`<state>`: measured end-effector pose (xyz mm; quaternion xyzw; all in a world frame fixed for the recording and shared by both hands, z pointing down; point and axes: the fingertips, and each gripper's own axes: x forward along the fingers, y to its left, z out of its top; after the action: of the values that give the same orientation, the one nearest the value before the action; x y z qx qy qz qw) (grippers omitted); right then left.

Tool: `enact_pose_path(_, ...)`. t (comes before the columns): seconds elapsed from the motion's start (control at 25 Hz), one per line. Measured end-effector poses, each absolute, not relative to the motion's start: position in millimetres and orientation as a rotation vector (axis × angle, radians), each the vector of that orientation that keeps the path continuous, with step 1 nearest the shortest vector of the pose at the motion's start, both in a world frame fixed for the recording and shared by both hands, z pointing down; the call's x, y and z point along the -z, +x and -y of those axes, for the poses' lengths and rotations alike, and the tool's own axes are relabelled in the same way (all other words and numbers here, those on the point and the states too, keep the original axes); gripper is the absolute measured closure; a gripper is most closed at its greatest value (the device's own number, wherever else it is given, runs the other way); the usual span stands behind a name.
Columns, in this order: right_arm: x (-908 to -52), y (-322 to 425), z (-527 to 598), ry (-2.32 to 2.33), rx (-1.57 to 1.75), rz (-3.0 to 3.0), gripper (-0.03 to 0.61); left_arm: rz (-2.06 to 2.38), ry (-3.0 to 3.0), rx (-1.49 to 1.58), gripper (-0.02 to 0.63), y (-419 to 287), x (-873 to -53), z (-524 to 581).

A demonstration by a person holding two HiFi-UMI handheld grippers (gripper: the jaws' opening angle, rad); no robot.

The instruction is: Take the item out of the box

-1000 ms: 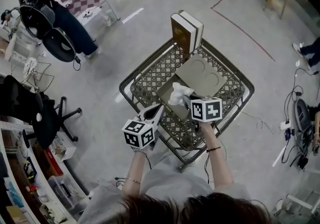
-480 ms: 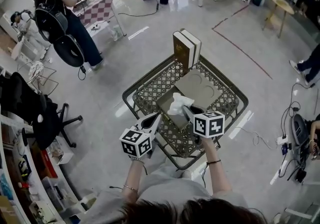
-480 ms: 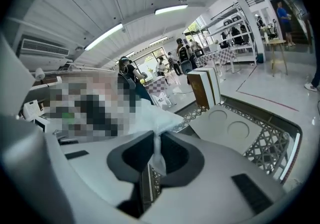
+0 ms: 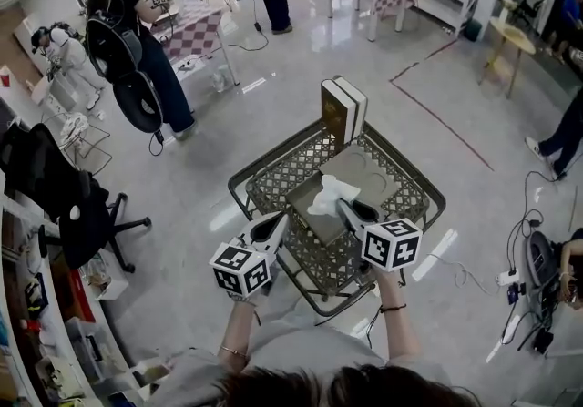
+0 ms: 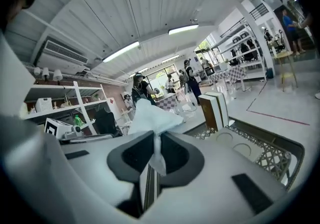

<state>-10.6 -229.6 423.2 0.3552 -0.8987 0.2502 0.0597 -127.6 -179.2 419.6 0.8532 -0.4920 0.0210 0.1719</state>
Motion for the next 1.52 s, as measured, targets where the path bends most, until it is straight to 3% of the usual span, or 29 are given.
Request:
enact_pose_path(0.96, -311.4, 28.3, 197.4, 1.126, -0.25, 3.034, 0.518, 1.539, 2.659, 0.041, 0.595, -132.9, -319.4, 144.6)
enact_pose_path(1.52, -306.4, 30.2, 185.3, 1.129, -0.176, 3.028, 0.518, 1.532, 2.711, 0.029, 0.597, -129.1, -310.7, 131.5)
